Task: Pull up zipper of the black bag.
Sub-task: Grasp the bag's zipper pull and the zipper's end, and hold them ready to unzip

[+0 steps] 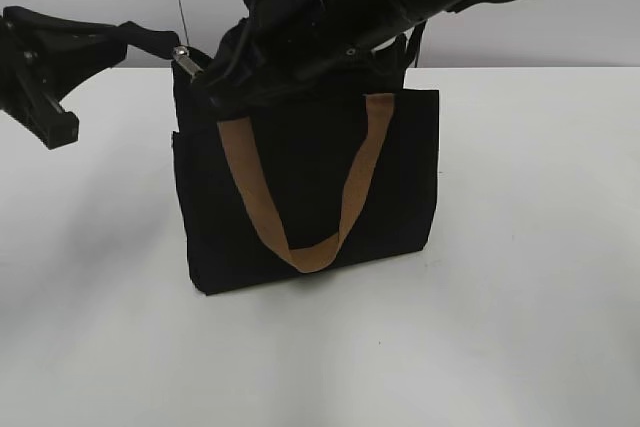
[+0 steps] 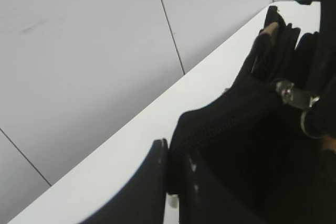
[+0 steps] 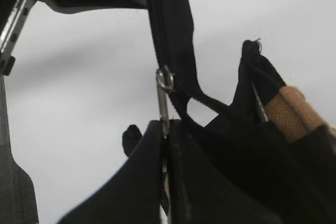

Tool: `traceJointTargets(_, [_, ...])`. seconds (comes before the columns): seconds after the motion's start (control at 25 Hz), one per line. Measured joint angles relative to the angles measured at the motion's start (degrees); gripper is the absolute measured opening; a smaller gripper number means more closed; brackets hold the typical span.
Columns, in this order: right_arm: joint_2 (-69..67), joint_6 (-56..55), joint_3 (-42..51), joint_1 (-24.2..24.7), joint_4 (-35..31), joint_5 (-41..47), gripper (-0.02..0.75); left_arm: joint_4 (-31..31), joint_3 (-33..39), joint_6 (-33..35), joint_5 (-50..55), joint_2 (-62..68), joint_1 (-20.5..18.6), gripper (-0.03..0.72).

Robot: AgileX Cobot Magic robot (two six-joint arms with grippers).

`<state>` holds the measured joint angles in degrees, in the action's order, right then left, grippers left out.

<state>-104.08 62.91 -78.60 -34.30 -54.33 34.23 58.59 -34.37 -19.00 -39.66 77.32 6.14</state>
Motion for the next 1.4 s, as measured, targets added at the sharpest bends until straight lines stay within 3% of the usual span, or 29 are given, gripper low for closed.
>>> traceJointTargets(0.48, [0.47,-5.38,-0.16,3.66,0.76,-1.54,0.0,-1.24,0.0,0.11,-0.08,-2.05,0.51,0.024])
traceJointTargets(0.76, [0.53,-8.07,-0.21,5.55,1.04,-1.19,0.0,-8.44,0.07,0.11,2.18,-2.21,0.33,0.024])
traceJointTargets(1.16, [0.55,-8.17,-0.21,5.81,1.7,-1.94,0.0,-8.82,0.09,0.11,2.92,-4.39,0.44,0.024])
traceJointTargets(1.4, [0.55,-10.66,-0.21,8.31,1.75,-1.33,0.0,-8.85,0.2,0.15,3.21,-5.75,0.51,0.024])
